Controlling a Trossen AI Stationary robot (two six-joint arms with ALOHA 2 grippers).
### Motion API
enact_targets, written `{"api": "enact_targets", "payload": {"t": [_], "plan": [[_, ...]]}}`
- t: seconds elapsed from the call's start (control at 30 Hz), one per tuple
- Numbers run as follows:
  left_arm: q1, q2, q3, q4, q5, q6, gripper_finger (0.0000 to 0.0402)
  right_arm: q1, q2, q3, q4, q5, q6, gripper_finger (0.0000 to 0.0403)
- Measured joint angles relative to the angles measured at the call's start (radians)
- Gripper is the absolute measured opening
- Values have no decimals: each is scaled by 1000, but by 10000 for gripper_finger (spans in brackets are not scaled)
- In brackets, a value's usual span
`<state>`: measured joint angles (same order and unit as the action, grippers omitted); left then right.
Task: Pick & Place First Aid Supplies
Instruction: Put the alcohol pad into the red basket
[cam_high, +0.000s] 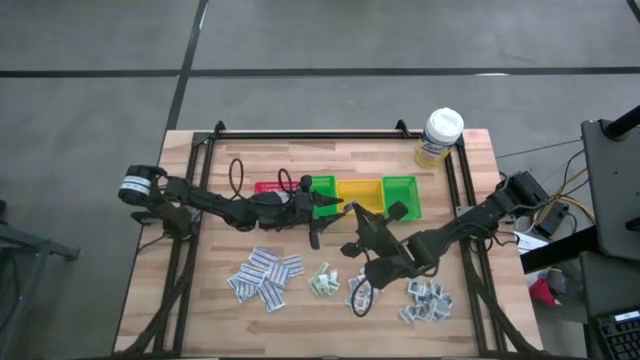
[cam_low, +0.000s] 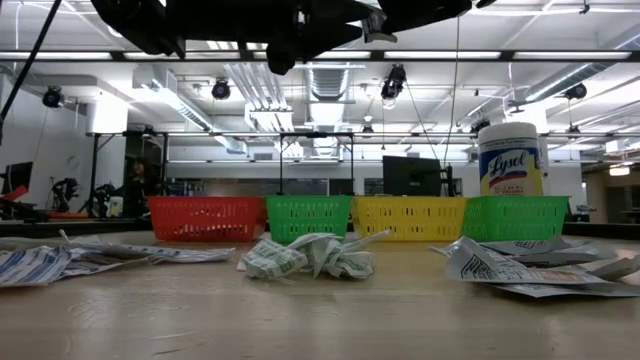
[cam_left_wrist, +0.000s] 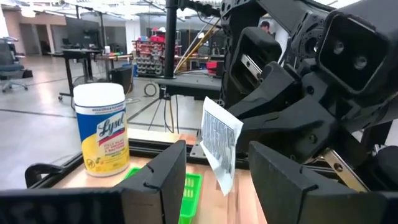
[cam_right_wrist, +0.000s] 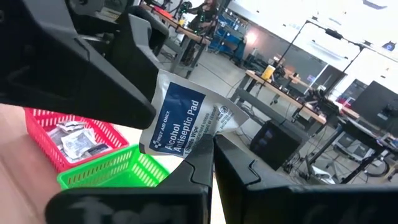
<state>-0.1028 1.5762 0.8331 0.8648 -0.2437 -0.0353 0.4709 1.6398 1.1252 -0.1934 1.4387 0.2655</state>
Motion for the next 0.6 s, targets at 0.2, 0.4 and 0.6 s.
{"api": "enact_targets", "payload": {"t": [0.2, 0.4, 0.6], "plan": [[3, 0, 1, -1, -2, 0, 172, 0, 0, 0, 20, -14, 1, 8], [4, 0, 10, -15, -3, -3, 171, -1, 0, 0, 35, -37, -3, 8], [12, 0, 16, -36, -3, -7, 122, -1, 0, 0, 74, -54, -35, 8]]}}
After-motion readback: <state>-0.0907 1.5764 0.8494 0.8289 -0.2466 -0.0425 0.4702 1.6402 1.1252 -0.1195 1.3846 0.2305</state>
